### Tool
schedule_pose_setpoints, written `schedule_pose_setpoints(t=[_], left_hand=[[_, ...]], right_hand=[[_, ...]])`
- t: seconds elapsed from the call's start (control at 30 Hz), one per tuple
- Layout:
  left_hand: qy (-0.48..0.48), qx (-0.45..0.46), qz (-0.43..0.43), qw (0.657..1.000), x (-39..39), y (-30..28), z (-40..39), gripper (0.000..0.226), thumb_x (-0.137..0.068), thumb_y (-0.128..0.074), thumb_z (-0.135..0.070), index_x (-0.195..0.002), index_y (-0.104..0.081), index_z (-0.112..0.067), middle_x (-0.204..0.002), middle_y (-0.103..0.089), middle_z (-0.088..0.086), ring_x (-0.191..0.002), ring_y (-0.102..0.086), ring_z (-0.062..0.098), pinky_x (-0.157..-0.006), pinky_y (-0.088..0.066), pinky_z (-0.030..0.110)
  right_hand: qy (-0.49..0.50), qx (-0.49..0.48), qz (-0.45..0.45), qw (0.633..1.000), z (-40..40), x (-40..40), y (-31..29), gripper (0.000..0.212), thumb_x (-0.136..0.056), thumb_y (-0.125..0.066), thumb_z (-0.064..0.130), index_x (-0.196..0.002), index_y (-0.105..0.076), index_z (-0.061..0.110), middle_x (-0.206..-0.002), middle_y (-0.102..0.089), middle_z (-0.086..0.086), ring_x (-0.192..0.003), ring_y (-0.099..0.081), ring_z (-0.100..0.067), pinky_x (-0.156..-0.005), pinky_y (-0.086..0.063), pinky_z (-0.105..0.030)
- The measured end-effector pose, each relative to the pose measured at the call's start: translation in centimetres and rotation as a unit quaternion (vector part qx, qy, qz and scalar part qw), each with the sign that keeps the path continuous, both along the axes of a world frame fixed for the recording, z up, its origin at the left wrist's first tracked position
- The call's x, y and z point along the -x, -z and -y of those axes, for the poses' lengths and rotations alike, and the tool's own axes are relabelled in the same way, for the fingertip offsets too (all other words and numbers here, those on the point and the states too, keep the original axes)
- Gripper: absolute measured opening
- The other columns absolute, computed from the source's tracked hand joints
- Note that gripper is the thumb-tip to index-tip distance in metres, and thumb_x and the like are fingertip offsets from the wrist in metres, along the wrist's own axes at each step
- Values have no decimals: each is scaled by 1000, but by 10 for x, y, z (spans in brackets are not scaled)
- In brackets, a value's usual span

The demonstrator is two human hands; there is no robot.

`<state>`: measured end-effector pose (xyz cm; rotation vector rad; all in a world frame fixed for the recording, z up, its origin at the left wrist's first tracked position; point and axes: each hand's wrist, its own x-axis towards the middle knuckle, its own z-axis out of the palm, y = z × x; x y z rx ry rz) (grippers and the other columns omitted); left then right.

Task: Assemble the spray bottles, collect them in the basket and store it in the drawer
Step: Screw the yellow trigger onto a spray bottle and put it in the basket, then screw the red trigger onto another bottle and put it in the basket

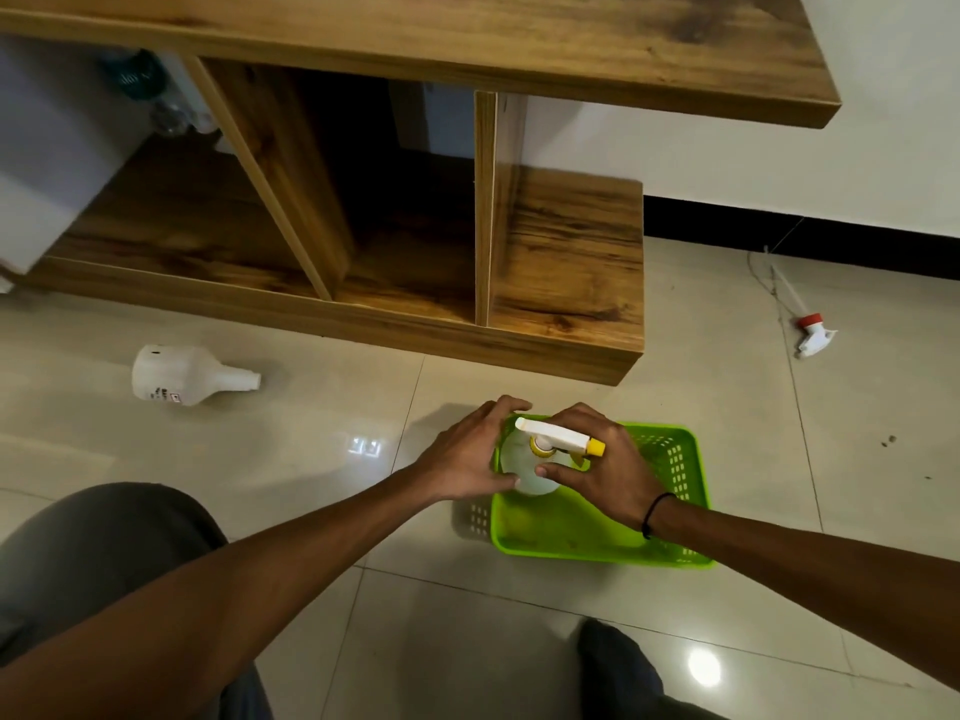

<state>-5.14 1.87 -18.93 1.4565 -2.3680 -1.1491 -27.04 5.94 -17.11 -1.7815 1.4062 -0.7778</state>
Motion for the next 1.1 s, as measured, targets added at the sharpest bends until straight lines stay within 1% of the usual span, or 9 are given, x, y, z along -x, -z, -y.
schedule_pose_setpoints(t=[0.17,0.27,0.37,0.5,0.57,0.7,0.83,0.97,1.1], left_hand=[[22,-25,-19,999,-4,-2,9,95,-66,-86,-42,-146,-36,-40,-148,-51,-10,-131,-55,19,-98,-55,51],[10,-41,-41,998,-6,-4,20,89,-66,-88,-27,-142,-44,-41,-143,-56,-12,-128,-58,12,-99,-57,46],[-24,-44,-60,997,-4,-8,30,81,-67,-84,-9,-136,-52,-38,-131,-63,-12,-122,-60,5,-96,-58,40],[-62,-51,-106,991,5,-15,43,65,-73,-76,7,-128,-64,-27,-121,-68,-11,-117,-61,3,-92,-59,39],[-69,-44,-128,988,11,-17,50,51,-83,-71,8,-124,-67,-22,-118,-69,-9,-116,-62,5,-88,-60,37],[-36,-14,-147,988,30,-23,65,31,-94,-67,-3,-120,-69,-21,-113,-71,-9,-109,-65,5,-75,-58,30],[-14,5,-164,986,68,-27,85,23,-94,-68,-10,-114,-72,-22,-105,-73,-14,-97,-68,0,-74,-56,25],[53,36,-153,986,111,-31,104,19,-94,-69,-11,-111,-73,-20,-105,-75,-10,-97,-69,2,-78,-54,17],[111,60,-144,982,158,-37,129,18,-96,-66,-7,-111,-73,-14,-102,-75,-9,-95,-69,3,-73,-45,5]], right_hand=[[-34,-16,-27,999,-1,9,-2,58,-71,-91,19,-124,-66,23,-111,-62,15,-101,-59,2,-85,-46,-18],[-47,-29,-38,998,-2,11,-3,64,-73,-86,14,-130,-61,22,-119,-61,10,-112,-60,-7,-93,-50,-24],[-63,-41,-43,996,-1,16,-4,68,-72,-71,6,-137,-55,19,-124,-59,3,-118,-60,-15,-97,-51,-28],[-56,-76,-33,995,2,28,-6,80,-66,-57,-4,-142,-50,20,-126,-57,-1,-122,-58,-14,-99,-49,-18],[-38,-81,-33,995,5,36,-6,82,-67,-57,-9,-142,-49,21,-127,-57,-1,-122,-57,-13,-99,-53,-24],[11,-48,-56,997,11,51,-7,68,-77,-65,-5,-138,-51,24,-123,-58,2,-112,-62,-13,-89,-58,-33],[73,-29,-63,995,16,72,-3,53,-83,-68,6,-131,-54,26,-117,-58,4,-102,-65,-11,-81,-60,-37],[128,-22,-85,988,24,94,4,41,-87,-67,10,-124,-58,22,-112,-59,3,-95,-65,-12,-77,-58,-37],[199,8,-113,973,38,125,10,24,-88,-64,19,-111,-61,24,-101,-62,8,-79,-63,-11,-71,-56,-38]])
